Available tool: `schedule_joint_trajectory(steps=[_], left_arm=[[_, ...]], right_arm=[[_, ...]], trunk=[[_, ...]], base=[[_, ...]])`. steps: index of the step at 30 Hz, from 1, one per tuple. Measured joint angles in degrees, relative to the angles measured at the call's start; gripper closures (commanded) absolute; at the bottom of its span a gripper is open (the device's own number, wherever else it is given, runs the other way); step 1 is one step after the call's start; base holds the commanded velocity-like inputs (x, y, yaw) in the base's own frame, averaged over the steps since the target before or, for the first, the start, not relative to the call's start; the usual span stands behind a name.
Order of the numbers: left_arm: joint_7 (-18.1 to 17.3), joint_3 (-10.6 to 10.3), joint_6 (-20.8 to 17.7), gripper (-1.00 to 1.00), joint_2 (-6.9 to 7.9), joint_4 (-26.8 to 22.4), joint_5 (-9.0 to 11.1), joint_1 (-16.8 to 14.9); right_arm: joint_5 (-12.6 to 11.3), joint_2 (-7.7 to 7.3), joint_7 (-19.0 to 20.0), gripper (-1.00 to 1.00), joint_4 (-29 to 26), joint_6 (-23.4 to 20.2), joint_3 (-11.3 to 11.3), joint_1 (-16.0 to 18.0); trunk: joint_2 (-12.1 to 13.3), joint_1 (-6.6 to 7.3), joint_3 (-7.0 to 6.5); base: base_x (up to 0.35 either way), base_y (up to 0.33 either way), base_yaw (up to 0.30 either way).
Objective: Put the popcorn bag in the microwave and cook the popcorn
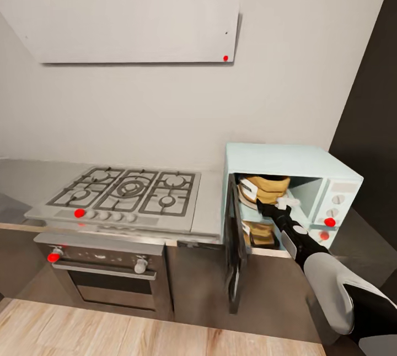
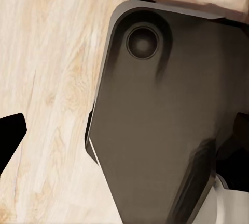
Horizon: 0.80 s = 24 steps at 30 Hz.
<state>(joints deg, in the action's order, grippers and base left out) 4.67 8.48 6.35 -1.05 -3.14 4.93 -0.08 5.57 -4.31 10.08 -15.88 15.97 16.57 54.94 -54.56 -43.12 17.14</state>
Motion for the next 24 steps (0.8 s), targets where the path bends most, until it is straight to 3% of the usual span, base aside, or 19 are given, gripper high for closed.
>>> schedule_joint_trajectory(steps=[4, 12, 14, 16, 18, 20, 22, 24], left_arm=[[0.02, 0.12, 0.05, -1.00, -0.13, -0.07, 0.00, 0.00], [0.03, 0.18, 0.02, -1.00, -0.16, -0.09, 0.08, 0.00], [0.05, 0.18, 0.05, -1.00, -0.16, -0.09, 0.08, 0.00], [0.05, 0.18, 0.03, -1.00, -0.16, -0.08, 0.08, 0.00], [0.04, 0.18, 0.03, -1.00, -0.16, -0.06, 0.08, 0.00], [0.05, 0.18, 0.01, -1.00, -0.16, -0.03, 0.08, 0.00], [0.03, 0.19, 0.03, -1.00, -0.16, -0.05, 0.07, 0.00], [0.03, 0.18, 0.07, -1.00, -0.16, -0.06, 0.08, 0.00]], right_arm=[[0.02, -0.21, 0.20, -1.00, 0.01, -0.11, 0.00, 0.03], [0.23, -0.83, 0.67, -1.00, -0.67, -2.42, -0.21, 0.02], [0.36, -0.83, 0.65, -1.00, -3.98, -7.21, -0.29, 0.03], [0.52, -0.84, 0.58, -1.00, -10.31, -18.07, -0.34, 0.03], [0.81, -0.84, 0.67, -1.00, -17.27, -32.89, -0.24, 0.01], [0.99, -0.83, 0.76, -1.00, -21.87, -44.40, -0.14, 0.01], [1.12, -0.87, 0.77, -1.00, -23.34, -49.66, -0.09, -0.02], [1.39, -0.90, 0.77, -1.00, -23.73, -51.24, -0.08, -0.03]], trunk=[[0.00, -0.01, 0.00], [0.01, -0.04, 0.00], [0.00, -0.04, -0.01], [0.00, -0.04, -0.01], [0.00, -0.04, -0.01], [0.00, -0.04, -0.01], [0.01, -0.04, -0.01], [0.01, -0.04, 0.00]], base=[[-0.031, 0.000, 0.000], [-0.290, 0.000, 0.000], [-0.313, 0.000, 0.000], [-0.313, 0.000, 0.000], [-0.313, 0.000, 0.000], [-0.313, 0.000, 0.000], [-0.313, 0.000, 0.000], [-0.313, -0.021, 0.000]])
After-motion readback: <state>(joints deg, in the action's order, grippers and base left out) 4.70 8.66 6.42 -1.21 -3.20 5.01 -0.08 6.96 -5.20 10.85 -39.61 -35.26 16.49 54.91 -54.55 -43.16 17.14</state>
